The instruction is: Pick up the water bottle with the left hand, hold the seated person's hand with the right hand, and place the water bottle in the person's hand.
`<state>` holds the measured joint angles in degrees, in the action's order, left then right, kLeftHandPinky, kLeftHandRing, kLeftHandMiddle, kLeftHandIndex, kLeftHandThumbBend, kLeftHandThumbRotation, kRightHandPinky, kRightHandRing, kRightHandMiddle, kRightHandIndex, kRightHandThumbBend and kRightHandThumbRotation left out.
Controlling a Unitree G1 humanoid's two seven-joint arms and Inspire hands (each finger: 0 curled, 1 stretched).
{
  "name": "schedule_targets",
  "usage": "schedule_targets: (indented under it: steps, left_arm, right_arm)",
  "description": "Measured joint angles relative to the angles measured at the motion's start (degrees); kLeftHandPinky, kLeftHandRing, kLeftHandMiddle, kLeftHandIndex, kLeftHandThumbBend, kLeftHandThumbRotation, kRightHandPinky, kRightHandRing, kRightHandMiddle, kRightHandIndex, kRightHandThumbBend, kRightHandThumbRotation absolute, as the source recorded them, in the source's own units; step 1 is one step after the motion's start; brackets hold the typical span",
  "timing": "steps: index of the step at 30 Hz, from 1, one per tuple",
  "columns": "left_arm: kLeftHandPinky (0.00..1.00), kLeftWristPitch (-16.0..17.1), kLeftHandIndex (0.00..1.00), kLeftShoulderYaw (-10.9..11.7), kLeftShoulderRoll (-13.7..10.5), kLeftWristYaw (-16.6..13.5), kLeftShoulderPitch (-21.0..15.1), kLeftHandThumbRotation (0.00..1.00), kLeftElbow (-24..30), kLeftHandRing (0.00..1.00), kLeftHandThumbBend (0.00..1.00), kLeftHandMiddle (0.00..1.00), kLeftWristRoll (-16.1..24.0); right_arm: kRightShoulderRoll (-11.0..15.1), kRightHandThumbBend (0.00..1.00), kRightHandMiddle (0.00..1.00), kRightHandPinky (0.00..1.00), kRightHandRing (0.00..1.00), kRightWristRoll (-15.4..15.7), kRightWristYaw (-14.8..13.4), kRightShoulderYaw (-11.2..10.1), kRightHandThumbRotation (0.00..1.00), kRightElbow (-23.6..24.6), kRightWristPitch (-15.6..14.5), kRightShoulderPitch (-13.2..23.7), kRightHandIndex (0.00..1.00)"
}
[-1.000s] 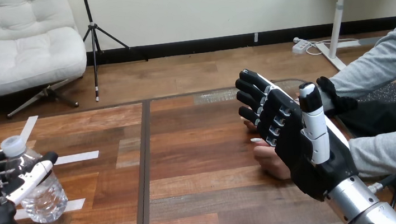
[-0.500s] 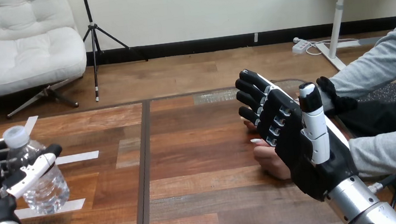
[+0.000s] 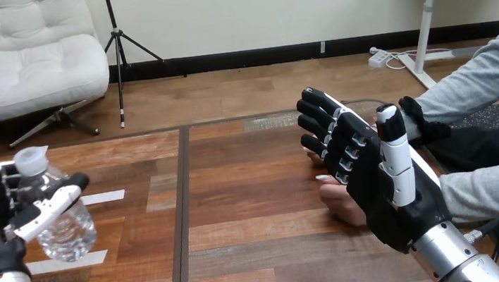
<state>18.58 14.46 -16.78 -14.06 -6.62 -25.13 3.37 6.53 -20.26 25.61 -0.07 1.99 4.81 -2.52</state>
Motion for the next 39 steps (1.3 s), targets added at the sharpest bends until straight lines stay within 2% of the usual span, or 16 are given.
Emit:
schedule_targets:
  steps: [10, 25, 31, 39]
  left_arm:
    - [0.32, -2.1, 0.41, -0.5, 1.1, 1.9, 1.4, 0.0, 5.3, 0.36, 0.76, 0.41, -0.1]
    - [0.29, -5.2, 0.41, -2.0, 3.2, 4.9, 2.4, 0.0, 13.4, 0.35, 0.76, 0.4, -0.4]
    - [0.29, -5.8, 0.4, -2.8, 3.9, 6.4, 2.4, 0.0, 15.2, 0.34, 0.75, 0.4, -0.8]
    - [0.28, -5.8, 0.4, -3.5, 4.8, 8.0, 2.4, 0.0, 15.5, 0.34, 0.75, 0.39, -1.1]
  right_arm:
    - [0.0, 0.82, 0.96, 1.0, 0.98, 0.4, 0.0, 0.0, 1.0, 0.0, 0.0, 0.0, 0.93]
    - [0.5, 0.83, 0.95, 1.0, 0.98, 4.8, 0.0, -0.1, 1.0, -2.5, 2.5, 0.1, 0.94]
    - [1.5, 0.82, 0.96, 1.0, 0.98, 7.3, 0.6, -0.3, 1.0, -6.1, 5.5, 1.0, 0.95]
    - [4.7, 0.81, 0.96, 0.98, 0.97, 10.5, 1.5, -0.9, 1.0, -13.3, 11.8, 3.6, 0.94]
